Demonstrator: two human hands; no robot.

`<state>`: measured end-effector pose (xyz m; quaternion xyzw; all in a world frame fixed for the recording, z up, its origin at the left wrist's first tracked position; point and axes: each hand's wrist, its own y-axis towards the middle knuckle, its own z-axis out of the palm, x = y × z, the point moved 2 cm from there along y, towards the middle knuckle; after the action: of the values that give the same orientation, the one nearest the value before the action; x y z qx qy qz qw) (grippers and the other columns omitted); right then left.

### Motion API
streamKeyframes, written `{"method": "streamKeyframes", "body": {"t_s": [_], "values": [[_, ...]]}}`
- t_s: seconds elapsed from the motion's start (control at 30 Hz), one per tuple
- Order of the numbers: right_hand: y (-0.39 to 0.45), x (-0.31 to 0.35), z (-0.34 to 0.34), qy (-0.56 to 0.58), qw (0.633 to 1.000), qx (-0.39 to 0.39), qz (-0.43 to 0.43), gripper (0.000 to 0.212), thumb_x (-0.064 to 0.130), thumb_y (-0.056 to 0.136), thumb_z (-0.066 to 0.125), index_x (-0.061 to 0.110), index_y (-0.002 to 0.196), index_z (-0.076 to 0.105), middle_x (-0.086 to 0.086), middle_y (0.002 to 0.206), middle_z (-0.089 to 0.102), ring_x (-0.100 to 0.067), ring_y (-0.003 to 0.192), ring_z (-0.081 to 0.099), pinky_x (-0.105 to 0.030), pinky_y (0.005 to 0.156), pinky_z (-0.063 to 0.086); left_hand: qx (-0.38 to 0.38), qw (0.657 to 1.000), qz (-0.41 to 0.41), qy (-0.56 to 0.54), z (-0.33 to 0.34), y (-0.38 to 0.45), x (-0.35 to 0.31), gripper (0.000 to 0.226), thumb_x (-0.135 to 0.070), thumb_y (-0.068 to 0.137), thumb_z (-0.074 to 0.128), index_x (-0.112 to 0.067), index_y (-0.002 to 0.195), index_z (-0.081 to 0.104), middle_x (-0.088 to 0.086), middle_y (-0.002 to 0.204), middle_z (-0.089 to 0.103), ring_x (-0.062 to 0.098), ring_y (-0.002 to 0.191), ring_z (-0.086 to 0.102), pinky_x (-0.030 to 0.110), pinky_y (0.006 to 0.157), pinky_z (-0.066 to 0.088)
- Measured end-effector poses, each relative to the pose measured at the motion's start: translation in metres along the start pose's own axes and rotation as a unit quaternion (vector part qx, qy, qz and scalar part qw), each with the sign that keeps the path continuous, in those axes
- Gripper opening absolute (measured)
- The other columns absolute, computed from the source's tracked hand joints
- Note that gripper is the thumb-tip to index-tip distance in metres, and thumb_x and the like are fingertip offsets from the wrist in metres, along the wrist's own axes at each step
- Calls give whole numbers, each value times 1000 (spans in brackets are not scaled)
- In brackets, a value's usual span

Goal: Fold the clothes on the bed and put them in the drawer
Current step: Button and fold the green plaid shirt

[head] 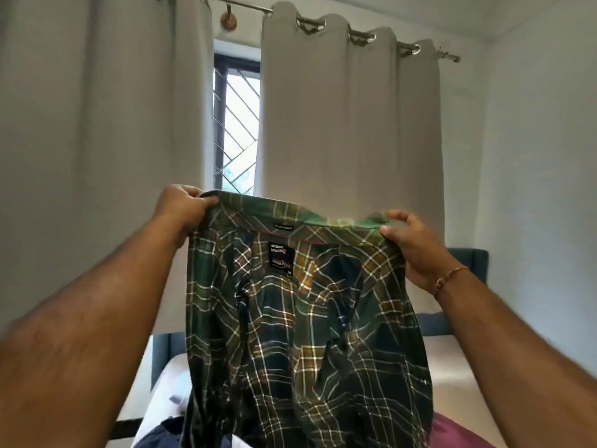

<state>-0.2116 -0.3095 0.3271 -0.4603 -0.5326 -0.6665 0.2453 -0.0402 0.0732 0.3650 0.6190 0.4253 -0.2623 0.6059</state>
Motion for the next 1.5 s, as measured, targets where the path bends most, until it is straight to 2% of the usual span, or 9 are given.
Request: {"method": "streamKeyframes", "body": {"t_s": [0.1,0.3,0.53,0.67,0.83,1.07,1.2,1.37,1.5], "values": [[12,26,17,-168,980,54,-90,67,17,97,72,49,144,38,-13,108,70,-27,95,73,-41,84,61,-33,999,0,-28,-39,8,-13,13,-15,90,80,-17,99,70,12,99,74,23,80,70,34,71,57],[20,48,56,-427,887,126,-125,20,24,99,68,26,118,76,10,109,71,-5,101,63,-25,91,51,26,996,86,14,-98,0,-25,31,-7,99,68,-19,117,46,14,108,61,27,90,62,38,73,54],[34,30,82,-399,903,-8,-160,12,21,97,72,14,103,79,-3,97,75,-20,90,68,-34,83,53,156,975,122,96,-128,-18,-26,13,-9,101,62,-17,97,72,7,91,72,23,78,66,31,66,51],[36,7,101,-333,937,18,-104,10,23,102,64,17,99,72,-7,95,72,-27,94,69,-40,83,57,191,850,180,456,-130,-12,-13,16,-37,89,81,-25,99,78,-7,88,75,14,85,71,41,82,59],[29,3,108,-180,977,-64,-94,23,33,88,82,11,88,75,-6,83,74,-20,76,68,-33,70,56,170,807,227,518,-136,-13,-8,14,-32,91,79,-21,98,79,-1,110,64,17,97,62,30,86,49],[-11,52,103,18,983,83,-161,3,14,91,72,17,91,73,-2,76,70,-13,67,65,-25,59,56,171,957,215,94,-193,-46,-18,7,-21,92,74,-21,91,81,6,85,77,20,77,74,34,72,61],[-45,75,89,178,935,209,-225,22,4,90,70,23,83,77,0,78,71,-11,66,68,-23,62,60,220,939,149,-220,-206,-62,-5,40,-42,74,88,-9,92,76,9,80,73,19,69,71,29,67,60],[-5,-16,118,-321,936,31,-139,12,15,89,80,20,80,73,0,76,71,-20,74,69,-31,71,53,-8,997,-19,81,-123,-54,56,37,-42,75,92,-10,85,77,6,77,78,20,68,71,35,71,60],[-39,-61,136,-300,942,-61,-139,12,26,88,81,25,81,72,8,80,73,-14,78,70,-32,74,57,-24,997,-32,-61,-59,-84,75,7,-15,84,79,-13,91,79,5,81,79,23,76,74,34,71,61]]}}
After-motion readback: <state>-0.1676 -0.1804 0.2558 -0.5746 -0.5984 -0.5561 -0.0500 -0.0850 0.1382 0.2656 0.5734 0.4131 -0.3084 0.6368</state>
